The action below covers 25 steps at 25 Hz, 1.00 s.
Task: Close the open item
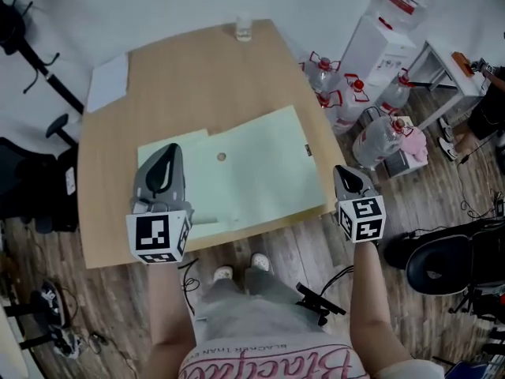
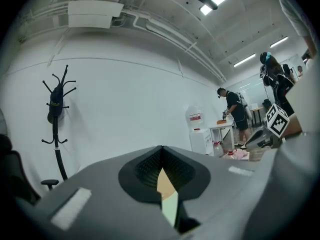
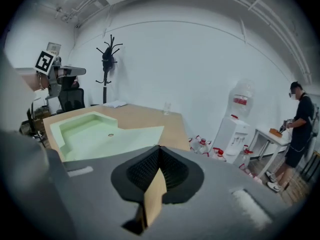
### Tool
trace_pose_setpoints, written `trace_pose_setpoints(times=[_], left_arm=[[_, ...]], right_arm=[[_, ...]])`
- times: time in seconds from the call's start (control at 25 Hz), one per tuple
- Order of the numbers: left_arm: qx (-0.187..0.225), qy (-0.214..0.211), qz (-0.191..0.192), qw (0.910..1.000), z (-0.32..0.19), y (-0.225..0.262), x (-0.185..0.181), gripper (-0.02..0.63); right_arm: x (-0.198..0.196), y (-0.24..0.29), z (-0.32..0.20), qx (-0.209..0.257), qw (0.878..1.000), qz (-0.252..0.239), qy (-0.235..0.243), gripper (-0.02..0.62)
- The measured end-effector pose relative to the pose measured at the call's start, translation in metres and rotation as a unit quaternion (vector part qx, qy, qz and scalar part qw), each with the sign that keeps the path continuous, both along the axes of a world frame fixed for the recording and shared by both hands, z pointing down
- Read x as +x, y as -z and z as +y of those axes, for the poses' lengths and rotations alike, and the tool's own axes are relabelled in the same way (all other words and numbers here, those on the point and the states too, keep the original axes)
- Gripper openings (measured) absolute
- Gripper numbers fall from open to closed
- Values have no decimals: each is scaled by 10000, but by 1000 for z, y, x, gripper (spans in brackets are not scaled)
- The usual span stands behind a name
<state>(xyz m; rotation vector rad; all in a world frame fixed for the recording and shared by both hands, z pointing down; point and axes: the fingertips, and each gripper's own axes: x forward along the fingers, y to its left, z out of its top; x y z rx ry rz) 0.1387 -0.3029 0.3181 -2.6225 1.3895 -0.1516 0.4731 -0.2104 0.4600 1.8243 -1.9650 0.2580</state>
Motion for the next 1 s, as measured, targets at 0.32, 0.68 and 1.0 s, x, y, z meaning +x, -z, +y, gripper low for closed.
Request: trace_pose_setpoints(times=[0.32,0.68,1.0], left_arm=[[-276,642,42,9975,-8,-11,-20,17],[-493,1029,-198,9933,-11,-25,-37,17],[-642,1343,-265,9885,-8,-36,-56,17]], right_arm=[[5,-71,-23,-1044,9838,-960,1099,3],[-26,-97,-41,-1500,9474,-1570,2350,3],[-48,-54,-49,-844,9044,-2945,2971,3]])
